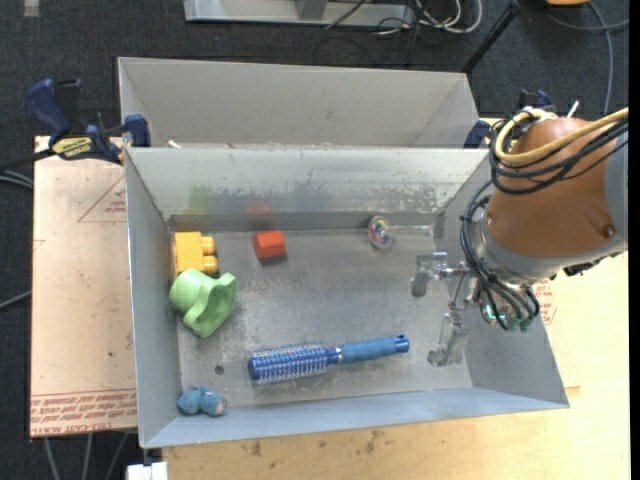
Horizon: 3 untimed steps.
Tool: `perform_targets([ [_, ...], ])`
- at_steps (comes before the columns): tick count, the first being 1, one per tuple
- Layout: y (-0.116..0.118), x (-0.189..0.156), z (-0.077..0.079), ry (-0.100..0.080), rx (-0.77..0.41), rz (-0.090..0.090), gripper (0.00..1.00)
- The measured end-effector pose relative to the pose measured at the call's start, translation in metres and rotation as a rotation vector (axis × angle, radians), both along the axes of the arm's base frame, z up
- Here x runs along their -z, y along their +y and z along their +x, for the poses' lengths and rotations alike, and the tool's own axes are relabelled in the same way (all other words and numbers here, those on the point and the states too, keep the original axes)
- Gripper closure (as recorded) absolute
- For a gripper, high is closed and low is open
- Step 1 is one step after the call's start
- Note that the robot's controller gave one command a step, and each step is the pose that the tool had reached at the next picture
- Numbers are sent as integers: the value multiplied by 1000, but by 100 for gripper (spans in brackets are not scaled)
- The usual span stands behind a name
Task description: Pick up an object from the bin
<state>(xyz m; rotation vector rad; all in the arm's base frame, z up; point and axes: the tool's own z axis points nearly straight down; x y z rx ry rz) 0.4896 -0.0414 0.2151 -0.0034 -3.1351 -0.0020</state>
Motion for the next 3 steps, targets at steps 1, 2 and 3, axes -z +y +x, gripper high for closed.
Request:
perform_targets([
  [1,38,147,-1,-16,-113,1,0],
  [2,38,145,-3,-8,-115,0,100],
  [3,35,6,20,-16,-144,-1,100],
])
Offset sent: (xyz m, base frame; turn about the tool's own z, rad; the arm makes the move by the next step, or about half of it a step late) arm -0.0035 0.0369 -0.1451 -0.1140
